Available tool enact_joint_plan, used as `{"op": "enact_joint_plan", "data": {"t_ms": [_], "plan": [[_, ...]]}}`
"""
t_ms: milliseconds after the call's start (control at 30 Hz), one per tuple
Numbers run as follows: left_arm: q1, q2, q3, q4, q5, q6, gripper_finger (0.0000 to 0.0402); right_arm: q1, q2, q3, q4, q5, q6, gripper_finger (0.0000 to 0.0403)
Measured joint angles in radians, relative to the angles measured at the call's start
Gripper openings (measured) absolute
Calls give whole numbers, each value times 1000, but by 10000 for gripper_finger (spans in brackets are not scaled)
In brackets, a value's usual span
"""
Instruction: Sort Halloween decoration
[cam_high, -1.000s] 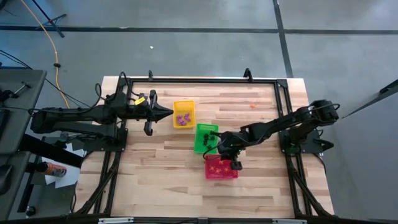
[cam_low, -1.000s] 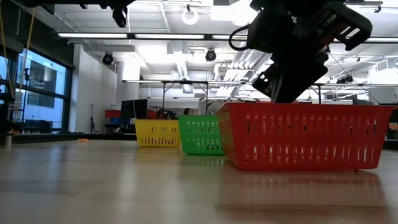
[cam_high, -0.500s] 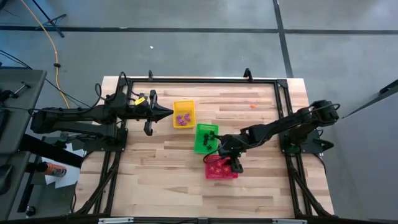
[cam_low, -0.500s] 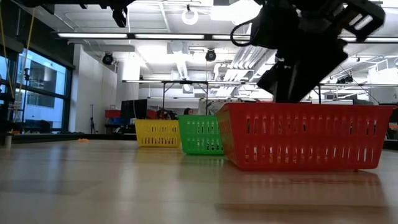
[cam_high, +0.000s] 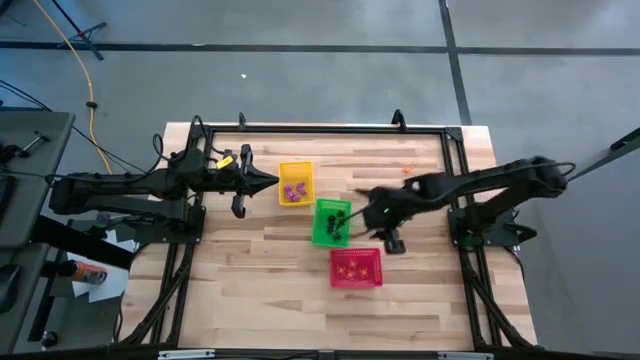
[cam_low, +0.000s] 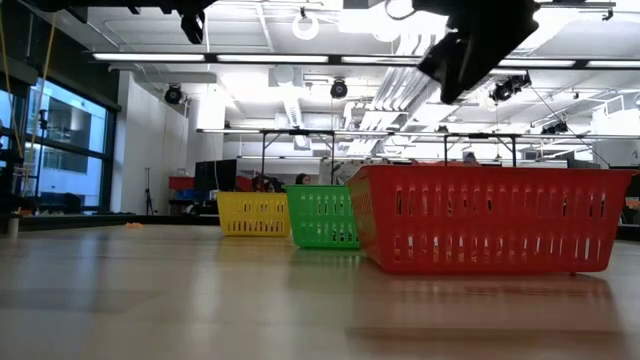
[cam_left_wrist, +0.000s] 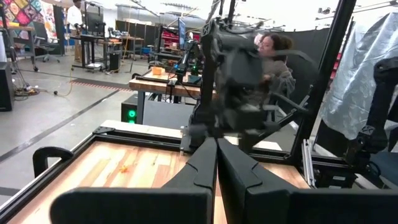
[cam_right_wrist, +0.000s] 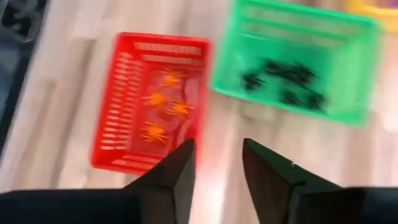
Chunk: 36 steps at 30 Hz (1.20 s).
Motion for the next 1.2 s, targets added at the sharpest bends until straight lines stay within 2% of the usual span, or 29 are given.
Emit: {"op": "enact_joint_plan", "data": {"t_ms": [167, 300, 367, 533, 667, 767, 967, 1200], "plan": [[0, 0, 0, 2, -1, 0, 3, -53, -221, -156, 36, 72, 122, 78], [0, 0, 0, 2, -3, 0, 3, -66, -420, -319, 147, 114, 260, 21], [0, 0, 0, 2, -3, 0, 3, -65, -511, -403, 254, 133, 320, 6], [0, 0, 0, 2, -3, 0, 3, -66, -645, -579, 646, 231, 419, 10], [0, 0, 0, 2, -3, 0, 3, -69, -642, -642, 1039, 259, 334, 3], [0, 0, 0, 2, -3, 0, 3, -81, -611, -639, 1214, 256, 265, 4], [0, 0, 0, -1, -3, 0, 3, -105, -537, -555, 1202, 255, 200, 2], [0, 0, 0, -8, -3, 0, 3, -112, -480, -538, 1190, 251, 201, 2]]}}
